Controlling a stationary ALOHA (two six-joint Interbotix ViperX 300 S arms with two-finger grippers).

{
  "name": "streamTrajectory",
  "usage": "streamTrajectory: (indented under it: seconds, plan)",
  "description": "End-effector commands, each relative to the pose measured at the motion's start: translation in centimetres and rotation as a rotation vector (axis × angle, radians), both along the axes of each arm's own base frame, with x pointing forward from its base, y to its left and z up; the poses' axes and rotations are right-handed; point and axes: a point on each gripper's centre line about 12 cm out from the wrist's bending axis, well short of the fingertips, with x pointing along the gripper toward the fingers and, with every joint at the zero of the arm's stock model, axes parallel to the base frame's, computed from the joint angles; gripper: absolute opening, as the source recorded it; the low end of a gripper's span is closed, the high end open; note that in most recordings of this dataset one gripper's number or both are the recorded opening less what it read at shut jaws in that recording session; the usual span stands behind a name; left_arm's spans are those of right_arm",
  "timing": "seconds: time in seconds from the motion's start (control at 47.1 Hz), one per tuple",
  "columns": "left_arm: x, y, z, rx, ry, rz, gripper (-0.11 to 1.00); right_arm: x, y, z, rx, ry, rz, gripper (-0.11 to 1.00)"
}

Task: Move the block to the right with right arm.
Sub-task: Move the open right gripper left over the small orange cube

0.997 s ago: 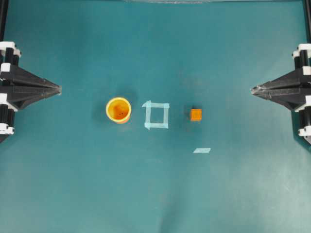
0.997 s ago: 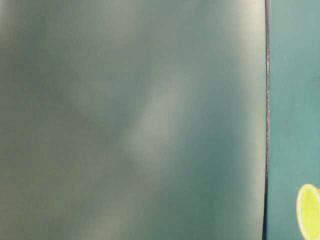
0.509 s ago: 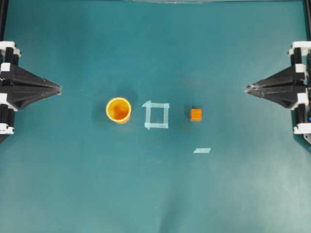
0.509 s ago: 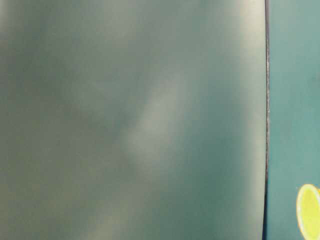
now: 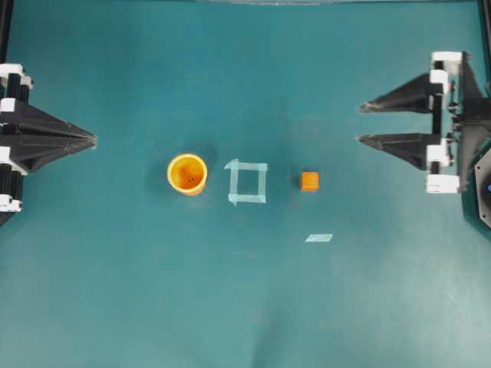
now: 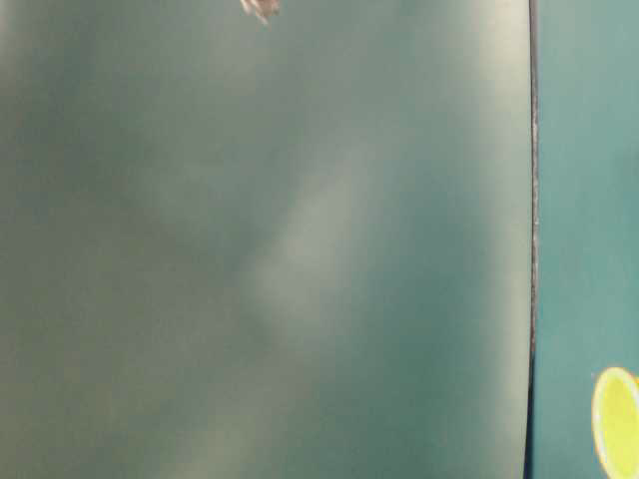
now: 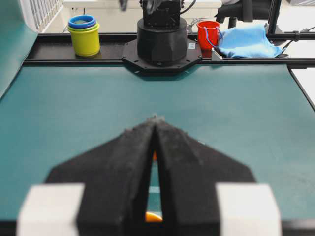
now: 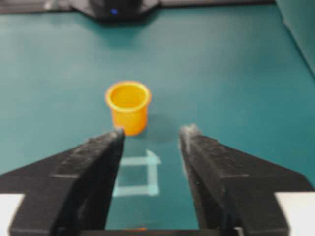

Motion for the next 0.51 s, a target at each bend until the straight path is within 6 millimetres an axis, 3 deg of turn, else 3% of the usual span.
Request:
streamTrajectory:
  seconds: [0.0,0.255,0.488]
  plan:
    - [0.3,0.0,1.1,0.003,-0.026,0.001,0.0,1.1,-0.3,0.4,0.003,0.004,-0.009,0.58]
    - [0.3,0.0,0.9,0.003,-0.011,0.001,0.0,4.6,-0.7,-3.4,0.009,0.181,-0.004,0.58]
    - [0.3,0.0,0.8,0.003,0.0,0.001,0.0,7.5,-0.7,-8.2,0.021,0.357,0.012,0.58]
